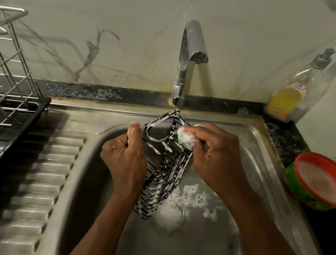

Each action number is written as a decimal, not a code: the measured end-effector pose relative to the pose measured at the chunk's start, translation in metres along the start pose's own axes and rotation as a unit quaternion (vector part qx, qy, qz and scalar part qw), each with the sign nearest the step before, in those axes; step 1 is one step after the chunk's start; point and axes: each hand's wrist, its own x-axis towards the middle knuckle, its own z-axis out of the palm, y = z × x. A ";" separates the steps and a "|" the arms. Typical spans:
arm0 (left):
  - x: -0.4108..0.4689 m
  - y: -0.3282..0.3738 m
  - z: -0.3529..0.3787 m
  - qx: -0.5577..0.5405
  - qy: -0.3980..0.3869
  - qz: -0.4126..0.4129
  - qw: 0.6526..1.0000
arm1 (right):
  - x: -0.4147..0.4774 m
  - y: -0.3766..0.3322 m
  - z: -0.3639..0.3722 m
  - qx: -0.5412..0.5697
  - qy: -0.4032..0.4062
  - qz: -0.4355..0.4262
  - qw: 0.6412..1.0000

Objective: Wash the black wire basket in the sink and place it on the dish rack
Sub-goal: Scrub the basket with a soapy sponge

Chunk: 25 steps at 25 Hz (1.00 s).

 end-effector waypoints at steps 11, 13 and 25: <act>0.004 -0.005 -0.005 -0.010 0.007 -0.009 1.000 | 0.000 -0.019 0.013 -0.012 0.001 -0.012 1.000; 0.006 -0.008 -0.006 -0.034 0.006 -0.018 0.999 | -0.010 -0.021 0.013 -0.006 -0.012 -0.006 1.000; -0.004 -0.008 0.004 -0.144 -0.082 -0.062 0.984 | 0.008 0.010 0.010 0.027 0.150 0.219 0.964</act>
